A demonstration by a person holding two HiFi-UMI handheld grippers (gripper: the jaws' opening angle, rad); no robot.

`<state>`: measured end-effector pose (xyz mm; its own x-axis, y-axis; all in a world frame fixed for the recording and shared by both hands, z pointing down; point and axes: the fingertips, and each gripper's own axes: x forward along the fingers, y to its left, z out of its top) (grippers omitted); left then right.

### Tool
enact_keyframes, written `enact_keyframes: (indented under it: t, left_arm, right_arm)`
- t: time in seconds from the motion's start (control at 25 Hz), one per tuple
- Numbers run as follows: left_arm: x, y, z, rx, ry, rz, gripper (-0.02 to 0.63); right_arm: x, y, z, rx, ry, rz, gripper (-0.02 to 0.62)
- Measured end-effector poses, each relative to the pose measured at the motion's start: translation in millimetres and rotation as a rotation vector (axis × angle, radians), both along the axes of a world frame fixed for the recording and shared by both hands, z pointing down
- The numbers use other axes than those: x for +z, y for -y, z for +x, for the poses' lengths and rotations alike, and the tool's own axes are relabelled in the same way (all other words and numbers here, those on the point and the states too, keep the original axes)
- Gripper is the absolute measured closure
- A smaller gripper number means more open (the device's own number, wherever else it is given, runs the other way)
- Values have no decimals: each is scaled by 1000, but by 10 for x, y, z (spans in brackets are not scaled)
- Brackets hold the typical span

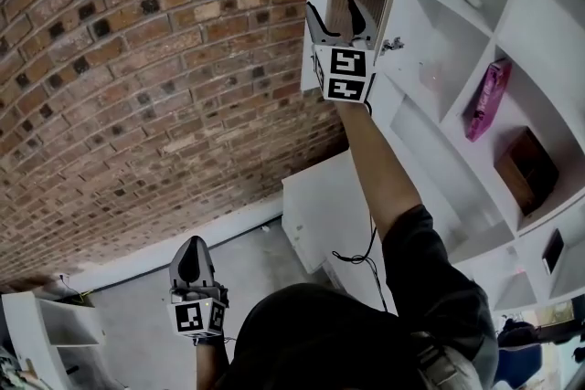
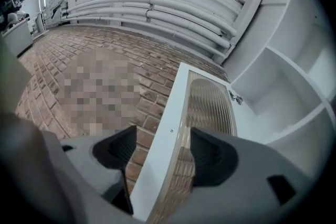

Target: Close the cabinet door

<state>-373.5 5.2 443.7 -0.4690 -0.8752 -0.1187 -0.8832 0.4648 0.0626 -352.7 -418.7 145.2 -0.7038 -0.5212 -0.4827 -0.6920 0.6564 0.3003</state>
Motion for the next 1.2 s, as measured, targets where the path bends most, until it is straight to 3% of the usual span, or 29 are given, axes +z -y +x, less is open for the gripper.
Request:
enact_keyframes:
  t: [0.48, 0.8, 1.2]
  left_arm:
    - [46, -147, -96, -37, -19, -19, 604]
    - [137, -270, -156, -72, -29, -35, 604]
    - [186, -256, -144, -65, -48, -46, 604]
  right_arm:
    - [-225, 372, -423, 91, -17, -27, 273]
    - [-259, 565, -517, 214, -11, -48, 273]
    - [-250, 596, -542, 237, -19, -44, 282]
